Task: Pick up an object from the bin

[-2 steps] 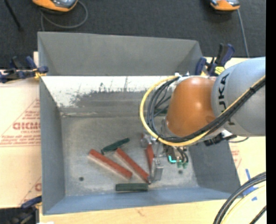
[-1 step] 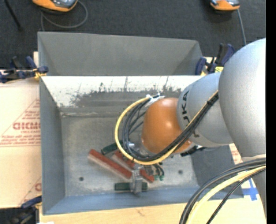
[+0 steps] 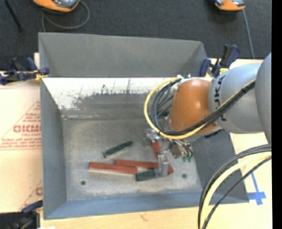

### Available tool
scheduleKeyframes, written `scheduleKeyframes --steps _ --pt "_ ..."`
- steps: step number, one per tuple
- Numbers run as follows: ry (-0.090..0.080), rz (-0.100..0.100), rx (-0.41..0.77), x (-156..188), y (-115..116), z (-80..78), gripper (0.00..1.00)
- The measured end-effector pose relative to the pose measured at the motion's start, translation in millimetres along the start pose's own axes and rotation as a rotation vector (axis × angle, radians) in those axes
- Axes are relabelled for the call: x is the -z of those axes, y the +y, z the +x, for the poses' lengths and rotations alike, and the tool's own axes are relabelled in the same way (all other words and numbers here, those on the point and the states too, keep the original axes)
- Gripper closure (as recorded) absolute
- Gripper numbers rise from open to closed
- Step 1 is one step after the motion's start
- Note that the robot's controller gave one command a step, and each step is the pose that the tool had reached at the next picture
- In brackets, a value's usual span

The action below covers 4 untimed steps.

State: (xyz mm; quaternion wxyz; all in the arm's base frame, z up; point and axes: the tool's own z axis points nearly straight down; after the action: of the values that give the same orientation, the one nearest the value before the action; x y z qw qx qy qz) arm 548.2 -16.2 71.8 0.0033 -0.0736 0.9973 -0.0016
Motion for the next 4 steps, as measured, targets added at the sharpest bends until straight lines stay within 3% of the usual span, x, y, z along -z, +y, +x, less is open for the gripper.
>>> scheduleKeyframes --steps 1,2,3,4 --pt "0.002 -0.001 0.078 0 39 -24.8 0.0" --pt "0.009 -0.003 0.073 3 38 -24.2 1.0" --pt "0.006 0.0 0.303 3 56 -53.6 1.0" --pt "-0.002 -0.003 0.542 14 54 -72.2 1.0"
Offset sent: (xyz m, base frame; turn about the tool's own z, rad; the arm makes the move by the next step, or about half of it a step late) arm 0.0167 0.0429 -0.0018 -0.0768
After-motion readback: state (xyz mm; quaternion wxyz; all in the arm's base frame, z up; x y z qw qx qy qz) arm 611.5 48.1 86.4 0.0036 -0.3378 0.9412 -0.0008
